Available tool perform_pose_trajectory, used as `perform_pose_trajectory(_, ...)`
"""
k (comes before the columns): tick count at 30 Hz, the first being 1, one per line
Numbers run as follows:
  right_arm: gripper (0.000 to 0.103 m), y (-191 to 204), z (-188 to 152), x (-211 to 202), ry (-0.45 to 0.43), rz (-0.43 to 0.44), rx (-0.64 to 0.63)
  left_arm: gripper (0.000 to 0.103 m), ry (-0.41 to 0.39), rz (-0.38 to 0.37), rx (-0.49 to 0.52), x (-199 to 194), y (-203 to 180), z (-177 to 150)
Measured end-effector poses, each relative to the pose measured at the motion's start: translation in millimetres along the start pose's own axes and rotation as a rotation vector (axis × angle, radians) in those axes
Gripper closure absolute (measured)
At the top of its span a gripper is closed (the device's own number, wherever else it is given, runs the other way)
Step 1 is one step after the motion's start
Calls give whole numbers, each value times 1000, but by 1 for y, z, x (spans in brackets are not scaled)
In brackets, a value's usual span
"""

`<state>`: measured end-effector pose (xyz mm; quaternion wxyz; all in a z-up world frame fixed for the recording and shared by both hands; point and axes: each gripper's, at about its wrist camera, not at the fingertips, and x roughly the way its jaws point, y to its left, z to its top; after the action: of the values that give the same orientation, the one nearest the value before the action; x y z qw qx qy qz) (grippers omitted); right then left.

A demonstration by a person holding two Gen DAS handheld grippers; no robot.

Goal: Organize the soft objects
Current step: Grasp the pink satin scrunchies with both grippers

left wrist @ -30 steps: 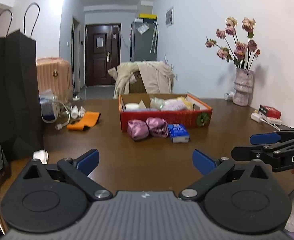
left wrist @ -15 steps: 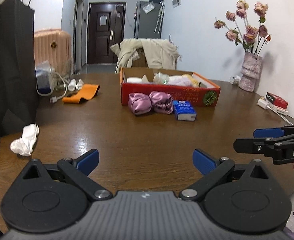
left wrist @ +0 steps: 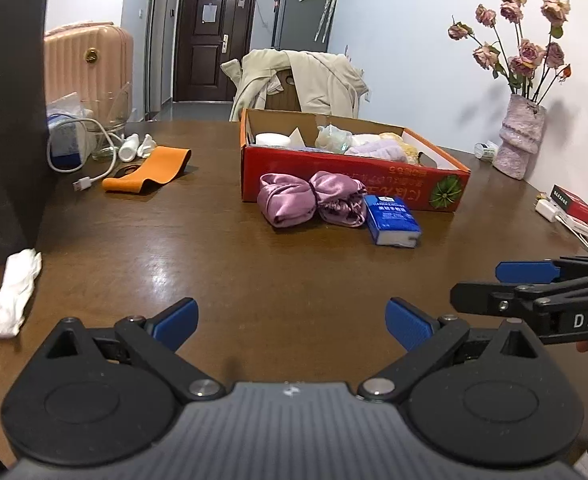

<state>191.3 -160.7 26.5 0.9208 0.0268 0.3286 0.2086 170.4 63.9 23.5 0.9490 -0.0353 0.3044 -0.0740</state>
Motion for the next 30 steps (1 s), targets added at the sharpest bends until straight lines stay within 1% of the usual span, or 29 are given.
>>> perform_pose_trajectory(6, 17, -7, 23, 35, 5, 26, -3, 1, 11, 11, -3, 34, 7, 17)
perform_pose_trajectory(8, 23, -8, 32, 47, 14, 32, -11, 2, 18, 8, -15, 46, 10, 24)
perform_pose_trajectory(9, 26, -8, 37, 53, 17, 35, -15, 4, 22, 6, -20, 52, 12, 27)
perform_pose_trajectory(11, 29, -9, 45, 64, 15, 36, -25, 10, 23, 4, -22, 63, 15, 35)
perform_pose_trajectory(13, 34, -10, 56, 76, 14, 38, -43, 18, 21, 5, -16, 75, 17, 44)
perform_pose_trajectory(16, 41, -14, 70, 94, -4, 51, -58, 21, 14, -11, 4, 97, 19, 58)
perform_pose_trajectory(17, 42, -16, 73, 101, -8, 54, -55, 25, 26, -10, 13, 106, 19, 63)
perform_pose_trajectory(18, 46, -19, 78, 110, -3, 49, -48, 28, 31, -9, 27, 115, 18, 66)
perform_pose_trajectory(21, 54, -25, 88, 131, -8, 28, -54, 32, 38, -13, 63, 136, 18, 72)
perform_pose_trajectory(22, 56, -26, 90, 136, -7, 23, -53, 33, 36, -26, 62, 141, 19, 73)
perform_pose_trajectory(24, 58, -29, 93, 144, -14, 25, -61, 33, 30, -58, 24, 147, 24, 75)
perform_pose_trajectory(26, 59, -33, 95, 150, -27, 48, -54, 39, 7, -95, -13, 150, 29, 74)
perform_pose_trajectory(27, 59, -35, 95, 152, -33, 66, -51, 46, -2, -108, -18, 151, 29, 73)
perform_pose_trajectory(28, 59, -36, 95, 154, -43, 84, -56, 58, -13, -134, -13, 152, 30, 72)
perform_pose_trajectory(29, 61, -36, 94, 155, -50, 98, -64, 64, -14, -160, -8, 153, 30, 72)
perform_pose_trajectory(30, 67, -36, 93, 157, -50, 112, -67, 67, -15, -173, -6, 152, 29, 72)
